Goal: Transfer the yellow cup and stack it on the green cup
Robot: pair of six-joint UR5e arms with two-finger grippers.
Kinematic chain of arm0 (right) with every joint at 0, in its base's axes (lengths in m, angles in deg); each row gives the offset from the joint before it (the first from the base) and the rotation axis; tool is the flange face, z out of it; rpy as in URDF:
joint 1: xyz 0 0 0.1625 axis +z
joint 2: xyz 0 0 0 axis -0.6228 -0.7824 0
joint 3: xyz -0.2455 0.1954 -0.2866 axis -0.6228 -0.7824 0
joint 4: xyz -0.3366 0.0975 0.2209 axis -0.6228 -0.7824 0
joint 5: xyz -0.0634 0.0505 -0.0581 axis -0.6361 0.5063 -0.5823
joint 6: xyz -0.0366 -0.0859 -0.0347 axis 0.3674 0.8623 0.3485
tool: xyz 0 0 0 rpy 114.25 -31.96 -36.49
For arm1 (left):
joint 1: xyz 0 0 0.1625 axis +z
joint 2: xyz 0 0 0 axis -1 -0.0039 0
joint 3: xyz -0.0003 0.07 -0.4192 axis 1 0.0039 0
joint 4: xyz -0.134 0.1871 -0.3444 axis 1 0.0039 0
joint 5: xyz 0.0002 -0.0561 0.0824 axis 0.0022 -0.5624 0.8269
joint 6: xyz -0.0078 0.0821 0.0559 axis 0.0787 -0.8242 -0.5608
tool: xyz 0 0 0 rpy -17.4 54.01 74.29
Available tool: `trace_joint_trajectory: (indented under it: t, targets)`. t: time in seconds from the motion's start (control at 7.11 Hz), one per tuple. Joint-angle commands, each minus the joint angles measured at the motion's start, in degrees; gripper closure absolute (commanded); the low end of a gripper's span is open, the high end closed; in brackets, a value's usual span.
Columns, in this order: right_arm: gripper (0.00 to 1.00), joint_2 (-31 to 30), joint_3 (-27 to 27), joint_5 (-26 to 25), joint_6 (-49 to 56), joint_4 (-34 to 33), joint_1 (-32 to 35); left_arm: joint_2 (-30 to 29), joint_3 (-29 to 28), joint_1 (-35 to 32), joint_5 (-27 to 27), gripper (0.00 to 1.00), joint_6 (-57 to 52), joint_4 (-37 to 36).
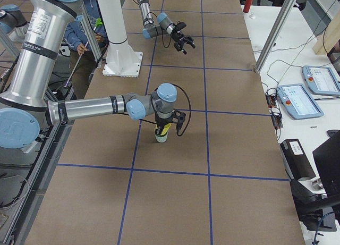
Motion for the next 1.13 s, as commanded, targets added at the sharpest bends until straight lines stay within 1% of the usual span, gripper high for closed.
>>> trace_joint_trajectory:
  t: [0.0,0.42,0.56,0.7,0.84,0.98]
  targets:
    - [0.0,-0.1,-0.1,0.0,-0.1,0.1,0.0,-0.2,0.2,0.2,0.0,0.01,0.3,0.0]
    - [0.0,0.4,1.3,-0.1,-0.2,0.3,0.1,0.0,-0.1,0.0,0.0,0.01,1.2,-0.4]
    - [0.0,0.7,1.1,-0.7,-0.4,2.4,0.1,1.8,-0.3,-1.4,0.0,0.01,3.9,-5.0]
    - [0.0,2.6,0.7,-2.0,-0.7,3.0,0.2,4.5,-0.4,-5.9,-0.5,0.01,5.3,-12.5]
    - [0.0,4.1,0.5,-5.5,-0.7,3.0,0.2,7.2,-0.4,-11.9,-7.0,0.01,8.2,-20.8]
    - [0.0,6.0,0.4,-6.6,-0.7,3.0,0.6,7.7,-0.2,-19.1,-18.7,0.01,10.7,-32.4]
